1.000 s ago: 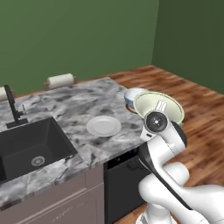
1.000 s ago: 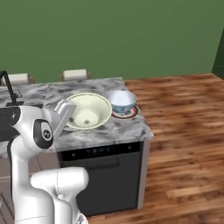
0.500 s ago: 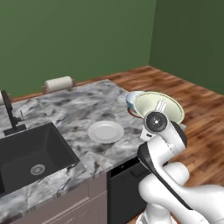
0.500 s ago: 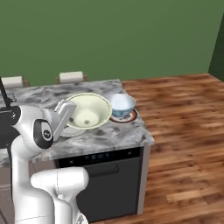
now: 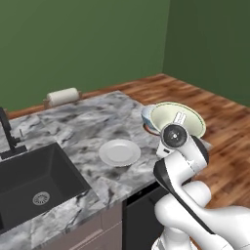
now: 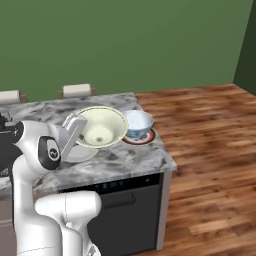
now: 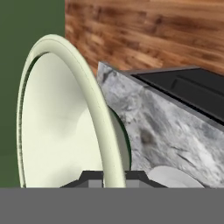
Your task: Move the bowls from the cabinet to the plates on the dining table.
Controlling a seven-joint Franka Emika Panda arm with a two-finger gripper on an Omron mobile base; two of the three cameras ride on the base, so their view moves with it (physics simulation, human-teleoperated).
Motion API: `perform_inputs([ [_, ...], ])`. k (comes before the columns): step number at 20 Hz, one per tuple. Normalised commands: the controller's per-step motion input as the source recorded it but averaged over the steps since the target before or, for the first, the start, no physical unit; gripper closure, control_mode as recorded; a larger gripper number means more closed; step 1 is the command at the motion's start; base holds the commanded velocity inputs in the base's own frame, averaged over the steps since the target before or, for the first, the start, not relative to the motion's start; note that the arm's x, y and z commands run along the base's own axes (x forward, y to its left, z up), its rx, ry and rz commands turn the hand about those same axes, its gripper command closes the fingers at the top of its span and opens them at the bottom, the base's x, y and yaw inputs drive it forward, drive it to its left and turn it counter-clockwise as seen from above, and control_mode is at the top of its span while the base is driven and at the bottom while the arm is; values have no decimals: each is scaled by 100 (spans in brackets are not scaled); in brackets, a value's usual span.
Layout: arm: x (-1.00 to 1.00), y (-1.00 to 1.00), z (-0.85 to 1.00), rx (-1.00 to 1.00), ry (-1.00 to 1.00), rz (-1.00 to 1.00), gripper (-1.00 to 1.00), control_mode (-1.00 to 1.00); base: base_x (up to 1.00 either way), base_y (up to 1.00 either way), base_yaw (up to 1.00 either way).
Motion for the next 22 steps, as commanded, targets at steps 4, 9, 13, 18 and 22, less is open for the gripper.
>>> perform_inputs([
  [4,0,0,0,0,0,0,100,100,39,3,-5],
  [9,0,0,0,0,0,0,100,100,15,1,-4],
  [13,0,0,0,0,0,0,100,100,0,0,0],
  [18,0,0,0,0,0,0,100,100,0,0,0],
  [22,0,0,0,0,0,0,100,100,0,0,0],
])
